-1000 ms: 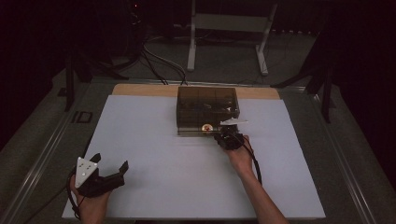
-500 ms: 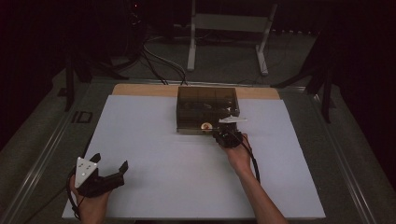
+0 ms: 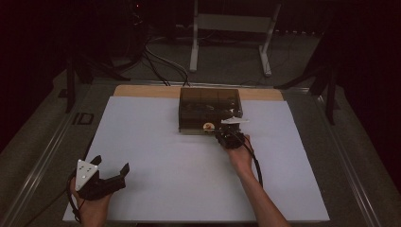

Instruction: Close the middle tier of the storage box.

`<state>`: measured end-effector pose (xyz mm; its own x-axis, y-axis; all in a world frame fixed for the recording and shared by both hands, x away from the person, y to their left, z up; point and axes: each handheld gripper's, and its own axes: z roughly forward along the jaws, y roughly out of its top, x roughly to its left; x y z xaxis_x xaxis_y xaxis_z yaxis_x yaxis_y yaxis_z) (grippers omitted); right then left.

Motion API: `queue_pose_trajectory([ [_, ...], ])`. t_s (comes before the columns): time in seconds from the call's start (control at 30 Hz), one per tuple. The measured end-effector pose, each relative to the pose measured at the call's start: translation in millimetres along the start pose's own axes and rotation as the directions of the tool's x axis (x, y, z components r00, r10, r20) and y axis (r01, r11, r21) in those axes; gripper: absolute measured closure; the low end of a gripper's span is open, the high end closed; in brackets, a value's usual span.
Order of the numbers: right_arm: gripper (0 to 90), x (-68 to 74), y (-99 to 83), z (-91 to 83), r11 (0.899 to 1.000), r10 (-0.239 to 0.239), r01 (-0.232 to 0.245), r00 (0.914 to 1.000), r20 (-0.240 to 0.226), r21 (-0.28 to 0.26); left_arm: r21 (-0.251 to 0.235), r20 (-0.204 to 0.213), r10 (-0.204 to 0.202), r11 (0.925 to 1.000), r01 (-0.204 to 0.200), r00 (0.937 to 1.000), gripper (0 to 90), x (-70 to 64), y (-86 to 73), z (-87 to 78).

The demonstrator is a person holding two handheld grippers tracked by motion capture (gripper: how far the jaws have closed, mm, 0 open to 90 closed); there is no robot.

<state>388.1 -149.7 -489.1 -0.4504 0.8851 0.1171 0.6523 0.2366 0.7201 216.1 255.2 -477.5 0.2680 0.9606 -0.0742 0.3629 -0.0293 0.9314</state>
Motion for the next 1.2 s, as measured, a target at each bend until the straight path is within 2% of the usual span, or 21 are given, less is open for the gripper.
queue_pose_trajectory([
  [1.2,90.0,-1.2,6.3,7.7,0.999,0.04,-0.04,0.9988,0.029,-0.014,0.002,-0.002,0.0,1.0,0.0,1.0,1.1,0.1,-0.3,-0.3],
])
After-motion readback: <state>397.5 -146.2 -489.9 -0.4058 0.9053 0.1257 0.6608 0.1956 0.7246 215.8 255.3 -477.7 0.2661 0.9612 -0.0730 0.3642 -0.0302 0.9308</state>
